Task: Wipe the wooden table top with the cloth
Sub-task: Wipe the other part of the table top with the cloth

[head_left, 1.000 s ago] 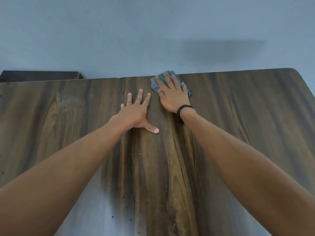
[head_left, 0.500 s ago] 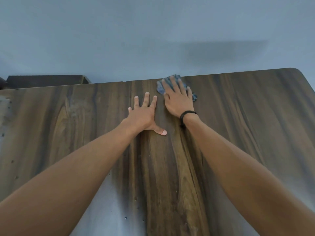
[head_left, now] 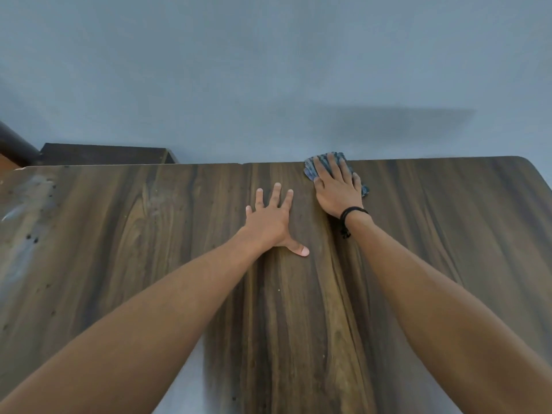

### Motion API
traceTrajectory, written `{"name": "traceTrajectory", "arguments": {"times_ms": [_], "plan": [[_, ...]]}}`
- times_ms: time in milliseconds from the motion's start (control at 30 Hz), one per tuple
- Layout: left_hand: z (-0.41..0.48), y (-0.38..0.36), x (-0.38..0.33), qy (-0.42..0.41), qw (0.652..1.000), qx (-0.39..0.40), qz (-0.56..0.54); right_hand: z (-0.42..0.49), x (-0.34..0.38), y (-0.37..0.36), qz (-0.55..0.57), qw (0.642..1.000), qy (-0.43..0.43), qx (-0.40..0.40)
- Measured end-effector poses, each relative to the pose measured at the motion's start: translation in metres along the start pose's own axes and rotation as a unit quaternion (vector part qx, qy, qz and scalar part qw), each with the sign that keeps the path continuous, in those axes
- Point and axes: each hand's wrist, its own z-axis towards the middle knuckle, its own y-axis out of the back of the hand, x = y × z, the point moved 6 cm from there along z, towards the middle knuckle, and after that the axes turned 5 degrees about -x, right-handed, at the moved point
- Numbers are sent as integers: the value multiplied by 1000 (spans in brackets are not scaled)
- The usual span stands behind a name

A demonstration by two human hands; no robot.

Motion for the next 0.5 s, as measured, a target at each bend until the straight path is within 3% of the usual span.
{"name": "traceTrajectory", "arguments": {"times_ms": [133,233,367,500], "plan": [[1,0,0,1,1000,-4,-6,-4,-17,0,-26,998,59,7],[0,0,0,14,1000,4,-7,9,-14,3,2,1000,-28,-3],[0,2,-4,23,1000,9,-4,-1,10,-7,-15,996,84,14],[-1,3,-3,27,999,9,-16,7,2,-1,7,1000,5,1]]}}
